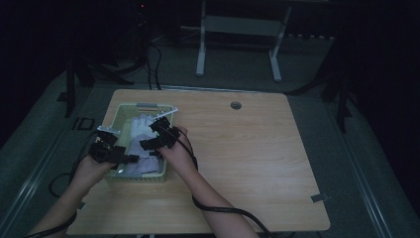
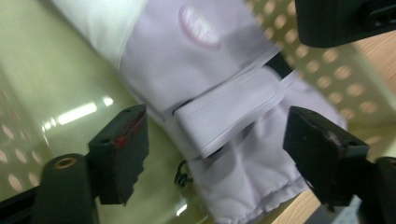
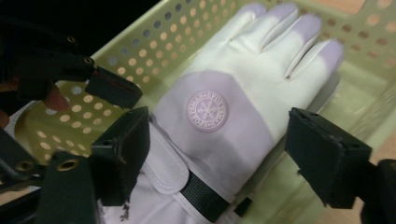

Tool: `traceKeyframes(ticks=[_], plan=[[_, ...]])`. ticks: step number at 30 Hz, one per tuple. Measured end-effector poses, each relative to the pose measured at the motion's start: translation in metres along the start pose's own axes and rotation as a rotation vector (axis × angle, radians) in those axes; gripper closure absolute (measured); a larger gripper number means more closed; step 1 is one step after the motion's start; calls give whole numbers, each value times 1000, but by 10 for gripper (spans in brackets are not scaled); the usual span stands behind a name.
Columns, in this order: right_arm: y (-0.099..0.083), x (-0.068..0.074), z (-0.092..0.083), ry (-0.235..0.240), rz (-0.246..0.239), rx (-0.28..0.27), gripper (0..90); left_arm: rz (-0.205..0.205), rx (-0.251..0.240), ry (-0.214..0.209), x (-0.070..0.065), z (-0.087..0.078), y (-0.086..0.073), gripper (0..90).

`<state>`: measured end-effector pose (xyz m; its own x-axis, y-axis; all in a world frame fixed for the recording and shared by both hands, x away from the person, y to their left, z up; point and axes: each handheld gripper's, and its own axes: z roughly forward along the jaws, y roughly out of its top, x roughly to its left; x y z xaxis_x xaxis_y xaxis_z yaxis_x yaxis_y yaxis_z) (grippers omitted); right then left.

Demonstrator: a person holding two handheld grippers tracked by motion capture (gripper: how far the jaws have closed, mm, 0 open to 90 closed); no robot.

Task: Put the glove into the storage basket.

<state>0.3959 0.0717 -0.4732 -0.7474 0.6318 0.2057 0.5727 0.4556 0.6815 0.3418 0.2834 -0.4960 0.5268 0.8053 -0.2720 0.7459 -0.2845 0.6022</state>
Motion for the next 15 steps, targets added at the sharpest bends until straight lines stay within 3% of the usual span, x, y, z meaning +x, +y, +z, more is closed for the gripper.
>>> traceKeyframes(ticks=[5, 10, 12, 15], plan=[[1, -6, -10, -25, -39, -23, 194, 34, -138, 55, -7, -8, 2, 139], [-2, -14, -19, -37, -61, -39, 168, 132, -186, 138, -25, -7, 4, 139], [-3, -17, -23, -40, -70, -46, 166, 150, -206, 161, -32, -7, 5, 139], [-5, -22, -30, -40, -72, -57, 163, 149, -236, 157, -41, -7, 7, 139]])
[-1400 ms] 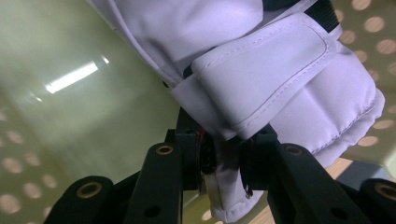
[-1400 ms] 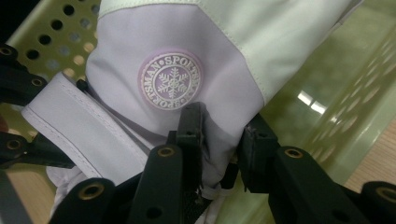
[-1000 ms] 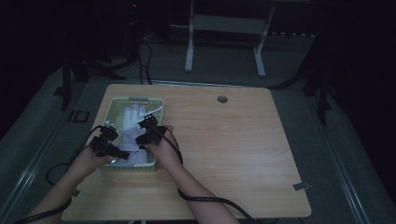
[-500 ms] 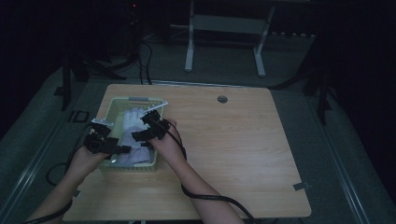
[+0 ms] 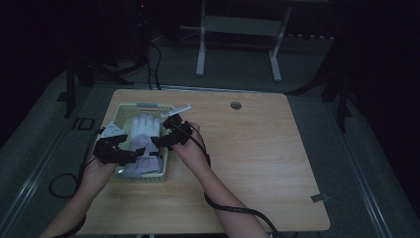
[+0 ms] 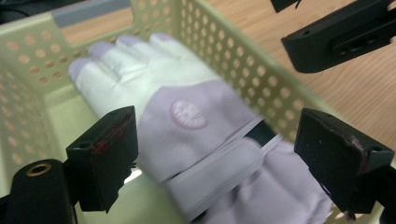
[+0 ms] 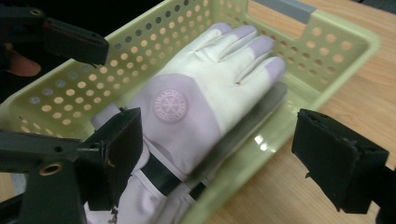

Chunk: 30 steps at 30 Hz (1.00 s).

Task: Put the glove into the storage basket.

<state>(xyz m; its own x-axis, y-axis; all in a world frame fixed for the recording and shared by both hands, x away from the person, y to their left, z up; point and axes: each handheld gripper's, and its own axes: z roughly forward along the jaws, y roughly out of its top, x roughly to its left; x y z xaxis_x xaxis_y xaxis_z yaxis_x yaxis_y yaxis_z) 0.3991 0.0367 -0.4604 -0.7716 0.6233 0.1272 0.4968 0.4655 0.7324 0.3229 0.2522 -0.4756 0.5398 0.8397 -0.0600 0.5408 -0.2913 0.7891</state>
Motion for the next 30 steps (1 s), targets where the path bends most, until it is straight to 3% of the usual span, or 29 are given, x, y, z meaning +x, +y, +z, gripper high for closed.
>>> traceKeyframes(ticks=[6, 10, 14, 21, 30], plan=[[-7, -10, -12, -9, -11, -8, 161, -31, -26, -54, -14, 4, 6, 140], [-13, -17, -18, -12, -9, 1, 160, -13, -38, -75, -23, 9, 8, 141], [-19, -20, -25, -8, -12, -4, 160, -21, -48, -115, -35, 16, 7, 142], [-31, -31, -33, -6, 4, -3, 157, -6, -67, -131, -52, 21, 9, 143], [-48, -45, -45, -23, 2, -8, 152, 19, -74, -184, -77, 30, 13, 143]])
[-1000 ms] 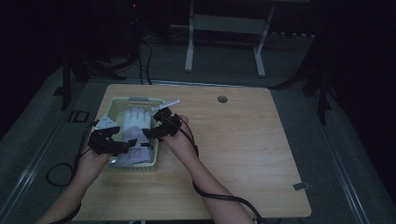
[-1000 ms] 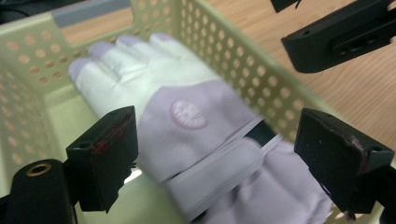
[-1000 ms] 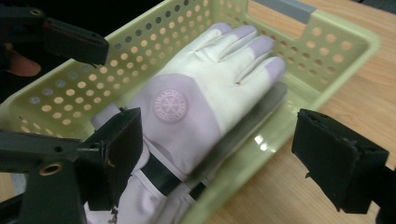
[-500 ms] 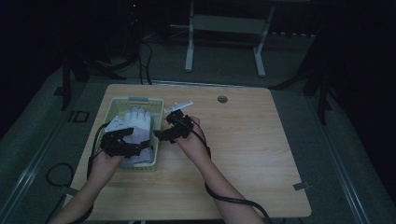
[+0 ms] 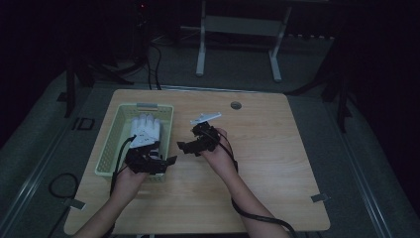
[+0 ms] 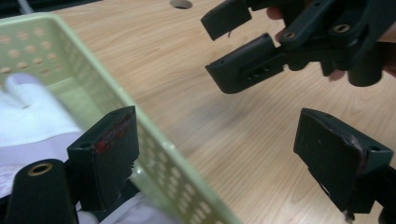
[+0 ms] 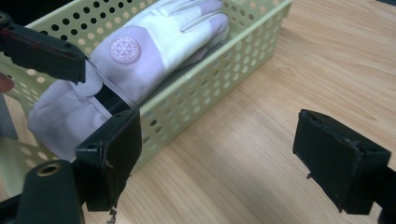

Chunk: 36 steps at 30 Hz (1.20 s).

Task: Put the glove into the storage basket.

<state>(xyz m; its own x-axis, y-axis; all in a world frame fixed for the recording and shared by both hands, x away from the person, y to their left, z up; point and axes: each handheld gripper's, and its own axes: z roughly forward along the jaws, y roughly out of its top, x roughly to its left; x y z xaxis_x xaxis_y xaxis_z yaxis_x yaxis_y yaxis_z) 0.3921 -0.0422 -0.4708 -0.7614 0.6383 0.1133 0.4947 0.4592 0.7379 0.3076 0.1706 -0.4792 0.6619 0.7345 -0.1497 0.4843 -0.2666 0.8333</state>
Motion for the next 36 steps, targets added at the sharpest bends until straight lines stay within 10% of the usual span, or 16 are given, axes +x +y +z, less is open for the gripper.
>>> traceKeyframes(ticks=[36], plan=[[-88, -48, -31, -30, 25, -12, 143, 88, 69, -145, -66, 57, -21, 142]])
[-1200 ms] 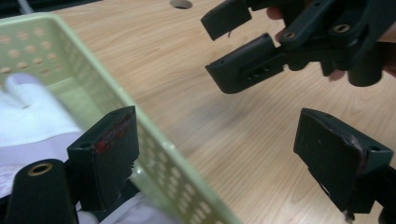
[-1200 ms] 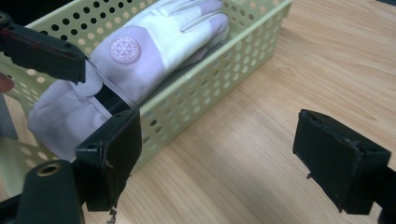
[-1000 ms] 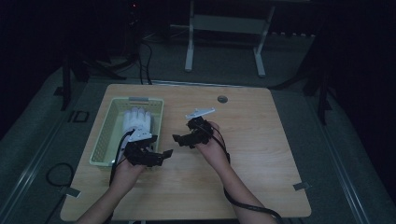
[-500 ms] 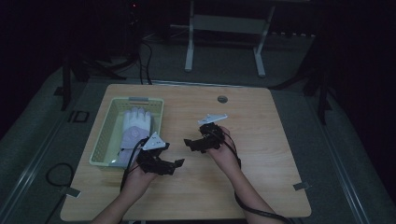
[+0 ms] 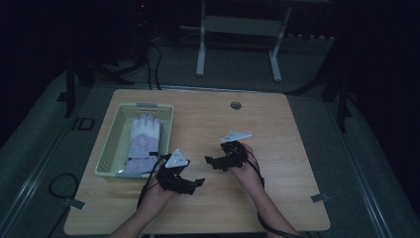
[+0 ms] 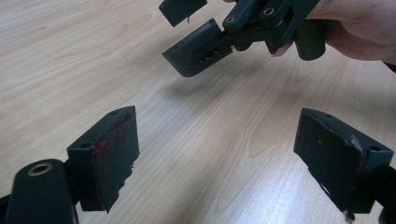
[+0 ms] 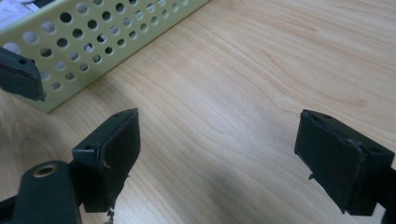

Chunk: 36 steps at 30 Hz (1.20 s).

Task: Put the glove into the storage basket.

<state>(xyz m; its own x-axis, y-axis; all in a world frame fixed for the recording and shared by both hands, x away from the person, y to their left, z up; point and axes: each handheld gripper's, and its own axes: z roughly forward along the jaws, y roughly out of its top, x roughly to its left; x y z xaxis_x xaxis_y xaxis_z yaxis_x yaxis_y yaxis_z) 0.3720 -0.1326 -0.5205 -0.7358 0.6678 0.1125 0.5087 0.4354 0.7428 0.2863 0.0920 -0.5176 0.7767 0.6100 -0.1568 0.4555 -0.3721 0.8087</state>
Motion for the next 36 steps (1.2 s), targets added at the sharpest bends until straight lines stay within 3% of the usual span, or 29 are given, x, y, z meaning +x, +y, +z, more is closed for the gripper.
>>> traceKeyframes(ticks=[10, 17, 29, 33, 36], plan=[[-22, -7, -5, 5, -4, -31, 140, 22, 26, -41, -6, 20, -11, 142], [-34, -12, -8, -4, -16, -29, 137, 9, 32, -56, -7, 29, -19, 141], [-52, -10, -6, -6, -35, 14, 137, -14, 21, -57, -9, 36, -26, 141], [-57, -12, -8, -16, -37, 5, 137, -35, 32, -73, -9, 36, -27, 141], [-60, -14, -11, -20, -37, -8, 137, -20, 27, -63, -10, 35, -28, 141]])
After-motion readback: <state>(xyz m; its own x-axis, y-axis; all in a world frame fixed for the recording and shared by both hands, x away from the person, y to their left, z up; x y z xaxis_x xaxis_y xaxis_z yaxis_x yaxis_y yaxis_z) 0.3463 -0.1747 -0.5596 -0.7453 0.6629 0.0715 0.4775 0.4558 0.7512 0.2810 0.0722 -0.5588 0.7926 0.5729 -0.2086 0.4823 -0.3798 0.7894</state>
